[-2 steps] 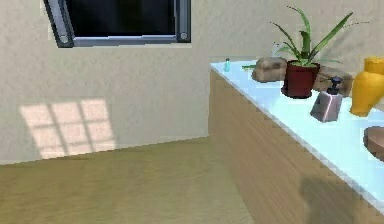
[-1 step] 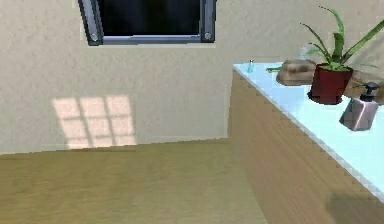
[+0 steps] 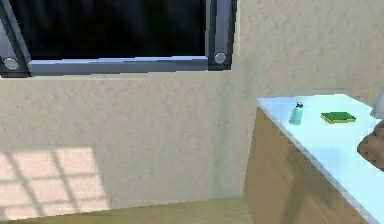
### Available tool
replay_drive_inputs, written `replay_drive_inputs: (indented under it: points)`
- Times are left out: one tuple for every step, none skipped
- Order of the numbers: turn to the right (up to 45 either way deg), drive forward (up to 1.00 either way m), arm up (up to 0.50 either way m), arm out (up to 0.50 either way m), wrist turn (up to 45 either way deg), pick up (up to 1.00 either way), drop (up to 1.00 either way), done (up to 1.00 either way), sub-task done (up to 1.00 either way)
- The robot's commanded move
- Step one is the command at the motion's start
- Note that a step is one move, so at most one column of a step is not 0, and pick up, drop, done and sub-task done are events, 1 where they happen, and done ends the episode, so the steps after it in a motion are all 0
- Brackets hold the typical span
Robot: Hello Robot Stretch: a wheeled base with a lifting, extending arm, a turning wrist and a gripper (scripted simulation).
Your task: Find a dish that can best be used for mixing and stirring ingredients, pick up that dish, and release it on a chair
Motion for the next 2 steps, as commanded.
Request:
replay_drive_inputs:
  points:
    - [15.0, 0.00, 0.00, 0.00, 0.0, 0.00, 0.00, 0.00, 0.00]
    - [0.0, 0.00, 0.50, 0.00, 0.0, 0.00, 0.00, 0.00, 0.00]
